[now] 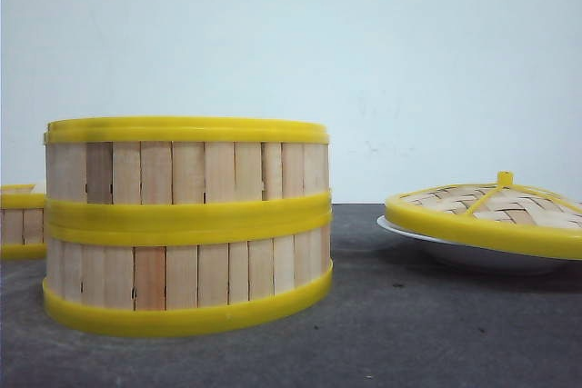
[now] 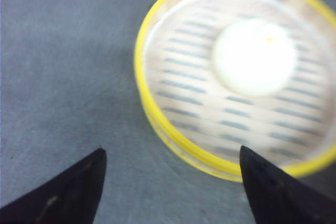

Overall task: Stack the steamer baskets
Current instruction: 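Reach the left gripper to the rim of the bun basket beside the stack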

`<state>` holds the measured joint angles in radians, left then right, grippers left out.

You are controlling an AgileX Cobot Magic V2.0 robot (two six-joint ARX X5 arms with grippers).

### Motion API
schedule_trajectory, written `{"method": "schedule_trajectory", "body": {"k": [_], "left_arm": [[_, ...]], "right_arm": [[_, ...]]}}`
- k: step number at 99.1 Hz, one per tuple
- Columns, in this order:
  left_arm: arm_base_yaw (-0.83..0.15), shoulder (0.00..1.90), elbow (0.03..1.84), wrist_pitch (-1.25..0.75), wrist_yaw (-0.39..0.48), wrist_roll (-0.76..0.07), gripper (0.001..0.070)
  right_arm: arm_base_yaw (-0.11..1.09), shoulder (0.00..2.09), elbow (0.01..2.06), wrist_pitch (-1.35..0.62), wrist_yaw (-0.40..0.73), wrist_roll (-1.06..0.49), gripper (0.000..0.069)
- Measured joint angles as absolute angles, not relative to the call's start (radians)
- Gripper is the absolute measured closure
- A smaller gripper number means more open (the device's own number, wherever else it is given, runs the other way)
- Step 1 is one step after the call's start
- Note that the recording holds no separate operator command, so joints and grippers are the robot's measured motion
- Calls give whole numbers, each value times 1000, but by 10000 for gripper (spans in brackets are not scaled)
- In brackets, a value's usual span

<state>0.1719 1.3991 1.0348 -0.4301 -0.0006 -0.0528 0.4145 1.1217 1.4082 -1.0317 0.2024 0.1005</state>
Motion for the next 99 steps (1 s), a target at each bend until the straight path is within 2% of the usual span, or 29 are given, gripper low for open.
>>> {"method": "schedule_trajectory", "body": {"k": [24, 34, 54, 73, 85, 99], "left_arm": [[203, 1613, 1173, -430, 23, -53, 218], [208, 1679, 1221, -431, 24, -53, 239], [209, 1767, 1272, -432, 25, -53, 253], [209, 1820, 1305, -422, 25, -53, 340], [209, 1848, 1307, -424, 25, -53, 486], [210, 1865, 1308, -421, 22, -64, 621]], "right_arm": [[266, 911, 1217, -1059, 203, 101, 227], [216, 819, 1127, -1067, 203, 101, 227], [171, 700, 1030, -1131, 203, 105, 227], [168, 649, 1029, -1163, 202, 113, 227], [168, 645, 1029, -1177, 202, 115, 227], [168, 646, 1029, -1195, 202, 121, 227]]}}
